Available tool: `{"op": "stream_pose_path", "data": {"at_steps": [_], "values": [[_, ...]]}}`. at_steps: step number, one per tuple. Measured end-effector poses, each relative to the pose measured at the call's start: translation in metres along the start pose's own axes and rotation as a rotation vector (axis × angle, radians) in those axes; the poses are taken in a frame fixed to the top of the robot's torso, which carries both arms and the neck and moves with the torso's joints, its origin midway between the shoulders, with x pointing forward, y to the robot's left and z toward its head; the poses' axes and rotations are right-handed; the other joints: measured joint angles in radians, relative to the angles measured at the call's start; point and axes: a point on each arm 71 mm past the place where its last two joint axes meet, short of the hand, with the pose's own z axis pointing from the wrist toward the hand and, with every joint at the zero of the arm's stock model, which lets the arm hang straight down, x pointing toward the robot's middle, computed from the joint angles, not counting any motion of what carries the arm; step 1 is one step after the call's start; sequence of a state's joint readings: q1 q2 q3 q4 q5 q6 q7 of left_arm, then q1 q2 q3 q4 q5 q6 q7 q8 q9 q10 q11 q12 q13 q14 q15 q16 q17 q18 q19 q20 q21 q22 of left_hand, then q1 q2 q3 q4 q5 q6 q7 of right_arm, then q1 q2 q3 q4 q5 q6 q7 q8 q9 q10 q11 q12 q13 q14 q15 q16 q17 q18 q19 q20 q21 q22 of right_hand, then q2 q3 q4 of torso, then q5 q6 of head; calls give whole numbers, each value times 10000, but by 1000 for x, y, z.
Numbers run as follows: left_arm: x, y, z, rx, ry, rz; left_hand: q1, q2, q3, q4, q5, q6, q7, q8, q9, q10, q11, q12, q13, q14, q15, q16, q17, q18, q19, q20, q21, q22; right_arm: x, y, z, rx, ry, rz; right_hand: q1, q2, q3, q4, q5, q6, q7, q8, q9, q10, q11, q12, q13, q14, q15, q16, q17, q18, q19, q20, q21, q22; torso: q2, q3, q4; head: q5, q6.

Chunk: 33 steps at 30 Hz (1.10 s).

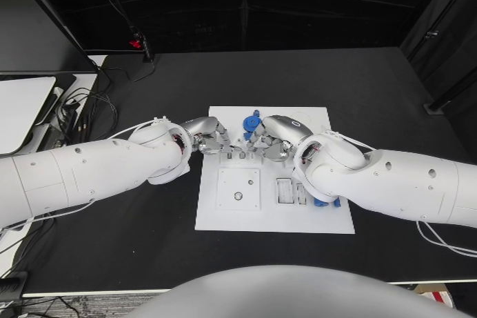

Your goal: Assemble the parts on the task board

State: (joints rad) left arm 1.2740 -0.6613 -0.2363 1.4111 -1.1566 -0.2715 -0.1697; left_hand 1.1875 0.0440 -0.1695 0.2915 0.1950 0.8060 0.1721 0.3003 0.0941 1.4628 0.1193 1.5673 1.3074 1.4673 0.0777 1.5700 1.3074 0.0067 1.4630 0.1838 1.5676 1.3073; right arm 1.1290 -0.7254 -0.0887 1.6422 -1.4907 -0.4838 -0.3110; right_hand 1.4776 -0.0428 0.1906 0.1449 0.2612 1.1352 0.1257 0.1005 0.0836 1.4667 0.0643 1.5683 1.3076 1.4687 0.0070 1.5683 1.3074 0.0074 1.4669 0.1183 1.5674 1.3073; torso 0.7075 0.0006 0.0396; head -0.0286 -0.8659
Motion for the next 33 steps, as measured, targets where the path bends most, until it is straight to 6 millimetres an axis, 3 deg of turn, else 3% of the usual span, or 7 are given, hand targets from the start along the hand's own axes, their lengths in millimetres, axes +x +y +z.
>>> {"op": "stream_pose_path", "data": {"at_steps": [12,14,20,33], "values": [[-3,6,-9,225,-264,-104,468,-47,0,0,75,44,-44,0,55,38,-37,0,0,-22,-22,0,0,0,0,0,0,0,-11,-15,-11,105,-496,26,-3,-4,-44,-44,-42,-170,86,-144,-55,0,0,0,0,0,0,0,0,-1,0,0,0,0,-8,-5,-2,72,118],[-6,6,-12,420,-543,-155,671,-43,0,0,130,84,-71,0,65,38,-38,0,0,-29,-39,0,0,0,0,0,0,0,-16,-18,-12,53,-754,54,-110,-111,-43,-43,-69,-290,143,-244,-88,0,0,0,0,0,0,0,0,0,0,0,0,0,-20,-15,-10,81,126],[-14,4,-16,1239,-1654,-354,1182,2,20,-21,532,361,-145,126,142,52,-128,0,0,4,-141,0,0,-1,37,-37,0,0,-38,-24,-4,-198,-1523,61,-225,-226,-139,-2,-180,-431,177,-312,-114,1,74,0,0,0,0,0,0,0,0,0,0,0,-54,-33,-17,79,158],[-27,2,-24,2261,-3167,-823,1277,12,20,-21,584,394,-179,162,152,17,-162,0,7,4,-141,0,0,-1,35,-36,0,0,-49,-47,10,-101,-1854,309,-320,-321,-220,79,-232,-563,194,-312,-134,1,74,0,0,0,0,0,-1,0,0,0,0,0,-53,-45,-20,87,269]]}}
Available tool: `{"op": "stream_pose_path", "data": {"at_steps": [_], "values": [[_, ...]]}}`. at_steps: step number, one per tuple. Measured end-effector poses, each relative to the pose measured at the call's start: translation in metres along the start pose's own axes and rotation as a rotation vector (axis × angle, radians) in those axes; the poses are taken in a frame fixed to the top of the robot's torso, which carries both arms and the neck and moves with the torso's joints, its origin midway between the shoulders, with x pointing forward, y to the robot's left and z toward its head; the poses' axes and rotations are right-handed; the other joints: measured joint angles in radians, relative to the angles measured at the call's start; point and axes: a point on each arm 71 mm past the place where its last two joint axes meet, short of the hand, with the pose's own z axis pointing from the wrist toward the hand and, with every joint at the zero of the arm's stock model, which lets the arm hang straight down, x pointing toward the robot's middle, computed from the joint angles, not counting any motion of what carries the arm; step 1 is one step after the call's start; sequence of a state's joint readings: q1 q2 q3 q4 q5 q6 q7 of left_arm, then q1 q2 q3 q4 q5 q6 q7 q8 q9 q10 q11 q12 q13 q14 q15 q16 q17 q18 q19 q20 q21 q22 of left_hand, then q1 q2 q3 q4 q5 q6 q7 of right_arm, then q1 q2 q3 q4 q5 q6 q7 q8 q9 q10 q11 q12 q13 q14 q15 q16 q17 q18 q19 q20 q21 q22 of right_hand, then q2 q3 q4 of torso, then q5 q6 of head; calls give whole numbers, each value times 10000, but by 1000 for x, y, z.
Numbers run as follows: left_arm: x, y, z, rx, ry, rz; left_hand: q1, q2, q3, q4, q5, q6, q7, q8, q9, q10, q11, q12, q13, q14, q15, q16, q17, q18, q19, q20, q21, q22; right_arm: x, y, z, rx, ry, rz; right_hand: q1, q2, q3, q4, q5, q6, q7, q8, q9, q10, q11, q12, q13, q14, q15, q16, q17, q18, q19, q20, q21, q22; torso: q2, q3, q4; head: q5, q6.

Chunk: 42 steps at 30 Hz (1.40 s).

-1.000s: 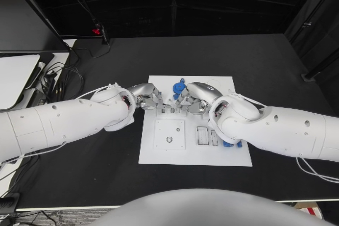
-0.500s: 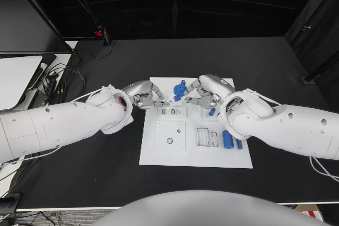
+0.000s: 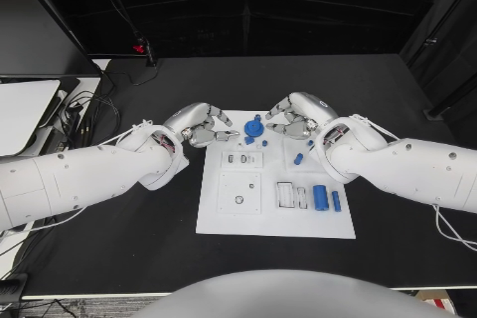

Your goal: Assemble the parts on the task board

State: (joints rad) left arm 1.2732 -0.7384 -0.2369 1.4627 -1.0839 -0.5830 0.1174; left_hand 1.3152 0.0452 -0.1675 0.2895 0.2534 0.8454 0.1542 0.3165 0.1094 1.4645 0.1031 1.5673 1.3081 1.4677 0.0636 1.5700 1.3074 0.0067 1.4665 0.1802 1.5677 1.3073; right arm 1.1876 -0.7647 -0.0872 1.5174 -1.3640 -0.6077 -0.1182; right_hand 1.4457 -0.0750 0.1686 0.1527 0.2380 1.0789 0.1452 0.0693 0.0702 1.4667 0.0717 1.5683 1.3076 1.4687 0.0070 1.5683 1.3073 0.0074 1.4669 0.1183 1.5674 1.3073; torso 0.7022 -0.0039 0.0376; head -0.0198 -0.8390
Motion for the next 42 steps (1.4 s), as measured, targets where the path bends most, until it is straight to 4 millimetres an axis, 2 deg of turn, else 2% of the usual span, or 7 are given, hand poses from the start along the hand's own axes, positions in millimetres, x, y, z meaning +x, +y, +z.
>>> {"op": "stream_pose_path", "data": {"at_steps": [11,16,22,26,29,33,42], "values": [[-6,-1,-1,359,-691,-373,0,0,0,0,-1,0,0,0,-1,0,0,0,-1,-33,-33,0,0,1,0,1,0,0,17,4,16,-134,1030,-26,-141,-142,-163,80,-71,-1144,-143,-38,-33,-1,-5,0,0,0,0,0,8,0,0,0,0,8,16,12,7,46,94],[-8,-1,-2,416,-931,-545,0,0,0,0,36,0,0,-1,-2,0,0,0,-2,-33,-32,0,0,0,0,1,0,0,24,7,22,-251,1568,-229,-221,-222,-279,142,-119,-1628,-277,-38,-32,1,-261,0,0,-20,-92,0,7,0,-36,-45,0,7,23,7,18,82,124],[-9,-1,-2,447,-1128,-679,0,0,0,0,36,0,0,-1,-3,0,0,0,-3,-33,-33,0,0,1,0,1,0,0,31,8,27,-301,2141,-572,-180,-263,-306,169,-119,-1896,-473,151,37,-22,-420,0,0,-19,-270,0,6,0,-2,-185,0,7,26,-1,18,139,168],[-10,-1,-2,468,-1226,-723,0,0,0,0,36,0,0,-1,-3,0,0,0,-3,-33,-32,0,0,1,0,1,0,0,35,7,31,-270,2445,-823,-141,-302,-306,169,-119,-2044,-548,289,82,0,-470,0,0,-49,-311,0,6,0,0,-256,0,6,21,-1,22,172,139],[-11,-1,-2,478,-1284,-745,0,0,-1,0,35,-1,0,-1,-4,0,1,0,-3,-33,-32,0,0,1,0,1,0,0,38,8,33,-282,2623,-1003,-141,-302,-306,169,-119,-2137,-572,380,111,0,-542,0,0,-17,-342,0,6,0,1,-325,0,6,14,0,24,188,127],[-11,-1,-2,481,-1340,-760,0,0,0,0,35,-1,0,-1,-5,0,1,0,-4,-33,-32,0,0,0,0,1,0,0,42,12,36,-319,2820,-1240,-141,-302,-306,169,-119,-2190,-624,494,134,0,-542,0,0,-54,-378,0,5,-1,0,-325,0,5,14,2,13,221,124],[-11,-1,-2,471,-1383,-782,0,0,-1,0,35,-1,0,-1,-6,0,1,0,-5,-33,-32,0,0,1,0,1,0,0,48,13,41,-170,3038,-1761,-72,-233,-305,169,-118,-2295,-659,548,157,1,-613,0,0,-20,-412,0,5,-1,-1,-396,0,5,11,0,-11,230,149]]}}
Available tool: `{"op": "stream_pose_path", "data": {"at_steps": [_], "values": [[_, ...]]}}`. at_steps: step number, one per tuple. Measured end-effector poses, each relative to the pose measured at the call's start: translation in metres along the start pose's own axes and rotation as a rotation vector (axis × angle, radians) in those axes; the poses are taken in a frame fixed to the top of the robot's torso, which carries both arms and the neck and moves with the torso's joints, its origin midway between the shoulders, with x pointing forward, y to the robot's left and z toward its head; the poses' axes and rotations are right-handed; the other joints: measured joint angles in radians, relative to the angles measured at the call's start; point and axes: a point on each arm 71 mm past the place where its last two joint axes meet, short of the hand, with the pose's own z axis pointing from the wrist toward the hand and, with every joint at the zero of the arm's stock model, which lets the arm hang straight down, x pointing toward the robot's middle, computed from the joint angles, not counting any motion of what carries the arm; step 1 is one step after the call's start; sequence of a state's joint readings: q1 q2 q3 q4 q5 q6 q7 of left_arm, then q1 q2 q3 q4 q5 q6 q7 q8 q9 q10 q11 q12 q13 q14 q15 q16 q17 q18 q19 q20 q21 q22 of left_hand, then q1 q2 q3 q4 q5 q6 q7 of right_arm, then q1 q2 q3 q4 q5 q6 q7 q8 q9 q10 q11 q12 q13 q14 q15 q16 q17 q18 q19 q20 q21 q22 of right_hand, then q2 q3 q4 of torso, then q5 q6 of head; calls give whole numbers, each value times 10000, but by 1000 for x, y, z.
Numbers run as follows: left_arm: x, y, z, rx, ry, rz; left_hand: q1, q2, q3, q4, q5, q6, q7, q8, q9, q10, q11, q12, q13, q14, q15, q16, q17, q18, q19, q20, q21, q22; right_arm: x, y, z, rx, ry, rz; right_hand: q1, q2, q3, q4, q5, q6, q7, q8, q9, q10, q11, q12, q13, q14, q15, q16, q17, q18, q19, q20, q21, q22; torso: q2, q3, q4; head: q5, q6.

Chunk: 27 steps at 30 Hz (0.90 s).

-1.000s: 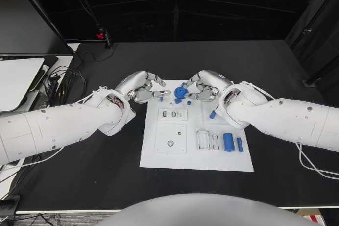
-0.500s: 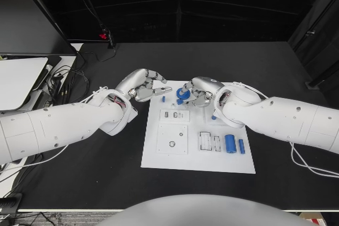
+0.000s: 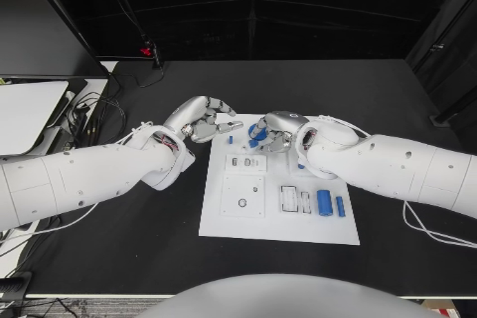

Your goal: Assemble the parts on the task board

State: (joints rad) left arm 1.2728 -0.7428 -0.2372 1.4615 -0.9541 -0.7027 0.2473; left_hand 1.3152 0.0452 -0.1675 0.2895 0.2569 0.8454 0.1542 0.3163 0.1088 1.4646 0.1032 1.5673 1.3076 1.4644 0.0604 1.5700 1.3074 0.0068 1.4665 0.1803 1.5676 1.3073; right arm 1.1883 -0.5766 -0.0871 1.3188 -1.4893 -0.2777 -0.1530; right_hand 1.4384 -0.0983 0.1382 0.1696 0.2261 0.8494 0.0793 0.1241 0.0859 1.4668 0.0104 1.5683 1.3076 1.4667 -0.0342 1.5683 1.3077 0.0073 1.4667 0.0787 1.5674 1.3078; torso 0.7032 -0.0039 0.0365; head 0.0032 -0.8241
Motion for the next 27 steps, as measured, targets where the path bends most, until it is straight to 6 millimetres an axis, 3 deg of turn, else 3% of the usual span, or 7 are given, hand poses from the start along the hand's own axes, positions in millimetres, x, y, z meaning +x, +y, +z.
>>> {"op": "stream_pose_path", "data": {"at_steps": [27], "values": [[0,1,1,-79,-8,-7,0,0,-26,26,48,0,0,-1,-2,0,0,0,-2,0,0,0,0,-1,0,0,0,0,3,6,11,124,118,-366,39,39,33,-32,0,-24,-24,181,34,-36,-35,0,0,2,-72,0,-2,1,-38,-37,0,-2,-1,0,-12,62,-53]]}}
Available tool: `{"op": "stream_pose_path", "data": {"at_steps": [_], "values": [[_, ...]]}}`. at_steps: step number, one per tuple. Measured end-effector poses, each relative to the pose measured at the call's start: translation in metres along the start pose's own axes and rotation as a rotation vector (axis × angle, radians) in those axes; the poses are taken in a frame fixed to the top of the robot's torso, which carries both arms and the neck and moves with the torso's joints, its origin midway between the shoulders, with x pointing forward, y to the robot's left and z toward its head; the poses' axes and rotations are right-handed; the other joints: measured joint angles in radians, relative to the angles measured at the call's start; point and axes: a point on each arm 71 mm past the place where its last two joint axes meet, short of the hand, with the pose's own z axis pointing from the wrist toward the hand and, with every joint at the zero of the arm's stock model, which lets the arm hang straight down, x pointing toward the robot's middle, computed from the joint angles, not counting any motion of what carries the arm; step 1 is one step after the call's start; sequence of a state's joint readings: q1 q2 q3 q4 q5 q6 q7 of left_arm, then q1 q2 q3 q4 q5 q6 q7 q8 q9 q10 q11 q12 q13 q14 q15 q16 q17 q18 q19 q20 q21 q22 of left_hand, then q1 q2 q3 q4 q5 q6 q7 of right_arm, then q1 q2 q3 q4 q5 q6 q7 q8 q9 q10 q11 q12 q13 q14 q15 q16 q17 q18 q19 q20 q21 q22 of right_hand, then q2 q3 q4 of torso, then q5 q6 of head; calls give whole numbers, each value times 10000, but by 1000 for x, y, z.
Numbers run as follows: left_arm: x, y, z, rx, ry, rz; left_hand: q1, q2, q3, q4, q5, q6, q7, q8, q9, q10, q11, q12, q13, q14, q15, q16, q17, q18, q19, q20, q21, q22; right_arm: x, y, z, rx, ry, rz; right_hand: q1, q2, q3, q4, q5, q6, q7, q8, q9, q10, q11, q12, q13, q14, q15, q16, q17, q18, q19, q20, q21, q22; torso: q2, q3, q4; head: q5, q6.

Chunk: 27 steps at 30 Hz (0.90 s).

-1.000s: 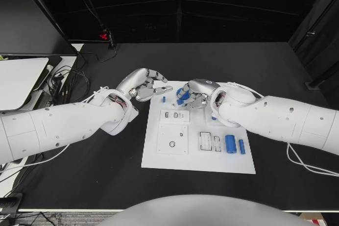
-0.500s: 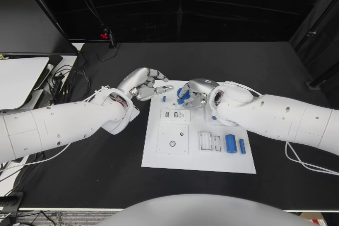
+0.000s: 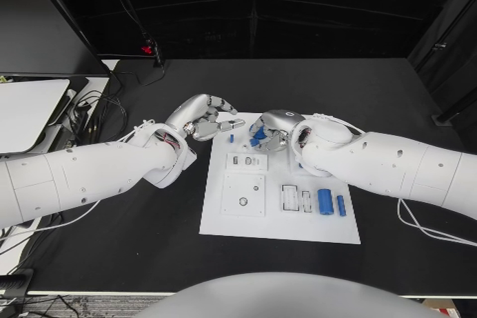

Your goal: Assemble the parts on the task board

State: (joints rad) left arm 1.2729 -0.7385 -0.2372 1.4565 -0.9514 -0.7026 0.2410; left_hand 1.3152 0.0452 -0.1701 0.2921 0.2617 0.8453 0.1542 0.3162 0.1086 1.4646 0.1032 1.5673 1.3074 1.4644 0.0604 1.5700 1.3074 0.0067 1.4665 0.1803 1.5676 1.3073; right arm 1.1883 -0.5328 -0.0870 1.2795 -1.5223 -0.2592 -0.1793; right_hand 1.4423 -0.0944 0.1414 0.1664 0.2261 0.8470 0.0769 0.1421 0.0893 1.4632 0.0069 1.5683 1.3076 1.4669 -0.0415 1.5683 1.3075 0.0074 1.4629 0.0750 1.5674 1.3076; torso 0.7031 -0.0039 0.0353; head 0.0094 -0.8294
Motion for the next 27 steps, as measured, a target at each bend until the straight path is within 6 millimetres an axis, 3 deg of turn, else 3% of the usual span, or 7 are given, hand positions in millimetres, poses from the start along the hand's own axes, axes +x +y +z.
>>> {"op": "stream_pose_path", "data": {"at_steps": [27], "values": [[-1,2,0,-136,-16,16,0,0,0,0,-8,0,0,-2,-1,0,0,0,-1,0,0,0,0,0,0,0,0,0,4,1,12,337,433,-172,40,41,27,-27,0,186,-32,232,54,35,-34,0,0,0,1,0,-1,0,37,-36,0,-1,0,6,4,27,-28]]}}
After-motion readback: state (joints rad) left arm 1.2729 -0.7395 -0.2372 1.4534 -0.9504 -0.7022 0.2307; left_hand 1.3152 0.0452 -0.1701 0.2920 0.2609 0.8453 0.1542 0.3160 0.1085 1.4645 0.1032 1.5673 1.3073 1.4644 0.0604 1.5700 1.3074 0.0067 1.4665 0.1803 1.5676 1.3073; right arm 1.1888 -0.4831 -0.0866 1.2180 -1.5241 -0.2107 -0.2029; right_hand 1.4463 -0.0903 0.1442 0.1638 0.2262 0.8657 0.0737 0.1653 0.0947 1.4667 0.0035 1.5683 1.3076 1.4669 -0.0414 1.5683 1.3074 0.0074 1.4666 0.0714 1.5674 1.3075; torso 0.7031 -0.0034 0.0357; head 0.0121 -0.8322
